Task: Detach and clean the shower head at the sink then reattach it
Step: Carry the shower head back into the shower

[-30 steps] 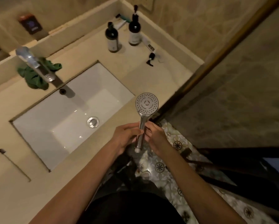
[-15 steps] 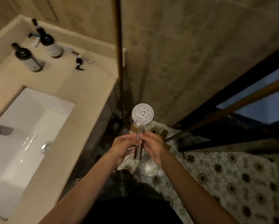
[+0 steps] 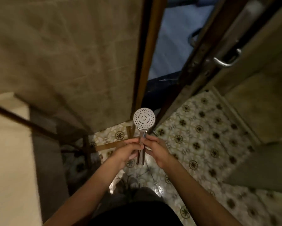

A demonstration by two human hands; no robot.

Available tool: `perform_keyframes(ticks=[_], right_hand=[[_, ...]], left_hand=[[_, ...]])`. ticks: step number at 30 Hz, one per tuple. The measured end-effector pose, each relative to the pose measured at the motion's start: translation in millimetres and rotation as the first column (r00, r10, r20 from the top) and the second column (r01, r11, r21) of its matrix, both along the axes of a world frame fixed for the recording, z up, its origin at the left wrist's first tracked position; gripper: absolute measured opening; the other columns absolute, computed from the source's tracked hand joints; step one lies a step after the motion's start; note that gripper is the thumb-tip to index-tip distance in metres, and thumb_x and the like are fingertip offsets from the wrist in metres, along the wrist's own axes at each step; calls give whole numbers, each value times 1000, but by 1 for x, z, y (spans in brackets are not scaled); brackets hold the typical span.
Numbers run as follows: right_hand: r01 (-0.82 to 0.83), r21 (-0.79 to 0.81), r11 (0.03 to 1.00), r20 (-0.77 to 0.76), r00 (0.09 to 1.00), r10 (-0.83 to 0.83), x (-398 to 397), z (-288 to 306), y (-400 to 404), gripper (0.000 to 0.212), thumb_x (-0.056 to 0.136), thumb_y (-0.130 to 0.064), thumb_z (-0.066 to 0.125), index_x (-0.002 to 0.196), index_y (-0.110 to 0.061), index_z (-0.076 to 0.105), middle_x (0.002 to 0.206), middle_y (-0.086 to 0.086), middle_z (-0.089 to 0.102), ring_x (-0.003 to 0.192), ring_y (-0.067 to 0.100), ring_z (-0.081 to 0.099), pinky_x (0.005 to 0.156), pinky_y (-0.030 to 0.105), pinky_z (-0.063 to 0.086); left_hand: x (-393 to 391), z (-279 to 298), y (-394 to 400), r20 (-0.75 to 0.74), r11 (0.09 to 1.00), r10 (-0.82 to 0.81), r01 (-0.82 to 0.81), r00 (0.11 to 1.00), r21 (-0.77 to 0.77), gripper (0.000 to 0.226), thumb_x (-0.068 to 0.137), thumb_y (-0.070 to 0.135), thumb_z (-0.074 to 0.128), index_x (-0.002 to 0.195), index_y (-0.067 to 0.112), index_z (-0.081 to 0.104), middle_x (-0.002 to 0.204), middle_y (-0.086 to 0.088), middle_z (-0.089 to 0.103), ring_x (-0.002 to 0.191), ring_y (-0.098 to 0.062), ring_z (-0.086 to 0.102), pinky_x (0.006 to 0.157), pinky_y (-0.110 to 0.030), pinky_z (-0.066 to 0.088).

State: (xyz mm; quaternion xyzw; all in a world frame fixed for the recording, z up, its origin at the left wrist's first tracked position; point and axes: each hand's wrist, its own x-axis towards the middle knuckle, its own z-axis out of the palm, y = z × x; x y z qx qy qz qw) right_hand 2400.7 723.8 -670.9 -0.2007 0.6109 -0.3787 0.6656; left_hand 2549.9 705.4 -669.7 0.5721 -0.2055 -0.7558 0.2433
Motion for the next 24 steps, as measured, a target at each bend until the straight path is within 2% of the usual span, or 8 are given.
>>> perform_keyframes(ticks=[1, 4, 5, 9, 11, 14, 19, 24], right_hand=[[61, 5, 998, -4, 998, -61, -8, 1, 3, 18, 97, -9, 68, 112, -7, 78, 109, 6, 80, 98, 16, 77, 74, 23, 61], [216, 7, 976, -19, 976, -215, -35, 4, 15, 13, 94, -7, 72, 94, -16, 81, 96, 0, 82, 88, 9, 78, 67, 19, 60], [260, 6, 966, -22, 965, -260, -45, 6, 21, 15, 94, -7, 72, 89, -18, 82, 93, -2, 82, 86, 8, 78, 67, 18, 59], [404, -11, 915, -21, 914, -405, -89, 9, 44, 19, 95, -11, 70, 113, -10, 78, 110, 7, 80, 100, 15, 76, 78, 25, 60], [456, -29, 889, -28, 889, -457, -116, 13, 54, 19, 96, -10, 68, 111, -8, 78, 108, 8, 80, 95, 14, 76, 76, 23, 60], [540, -43, 841, -42, 840, -541, -167, 20, 65, 19, 97, -9, 66, 113, -8, 77, 103, 6, 80, 90, 13, 74, 70, 21, 58], [602, -121, 789, -89, 785, -613, -273, 44, 69, 19, 98, -8, 63, 107, -14, 79, 97, 1, 82, 86, 9, 76, 69, 20, 58], [630, -218, 745, -116, 742, -661, -380, 78, 59, 22, 100, -7, 61, 115, -11, 77, 111, 11, 80, 98, 18, 76, 86, 31, 60]], left_hand=[[-9, -1, -4, -3, 999, -37, 37, 999, 3, 48, 78, -5, 76, 123, 6, 68, 118, -16, 73, 115, -24, 68, 103, -38, 52], [-39, -1, -14, -7, 985, -173, 173, 985, -18, 45, 76, -5, 79, 119, 7, 70, 104, -9, 79, 96, -16, 75, 76, -26, 60], [-51, 0, -15, -7, 973, -229, 229, 973, -25, 45, 77, -4, 79, 119, 8, 70, 104, -8, 79, 95, -16, 75, 73, -24, 59], [-104, 8, -17, -7, 908, -417, 417, 909, -48, 40, 78, -1, 79, 114, 13, 71, 101, -2, 80, 92, -12, 76, 69, -20, 57], [-138, 16, -16, 9, 862, -503, 502, 864, -76, 38, 77, -1, 79, 111, 15, 72, 96, 1, 81, 86, -8, 77, 64, -17, 56], [-199, 26, -15, 11, 814, -574, 571, 819, -108, 42, 78, -5, 78, 116, 11, 70, 101, -3, 80, 86, -11, 77, 65, -19, 58], [-318, 50, -17, -9, 763, -634, 623, 773, -173, 47, 81, -10, 73, 125, 4, 65, 110, -10, 75, 99, -21, 71, 88, -31, 56], [-430, 80, -32, -31, 713, -680, 651, 733, -261, 47, 81, -10, 73, 125, 3, 65, 108, -9, 76, 93, -20, 72, 79, -27, 58]])
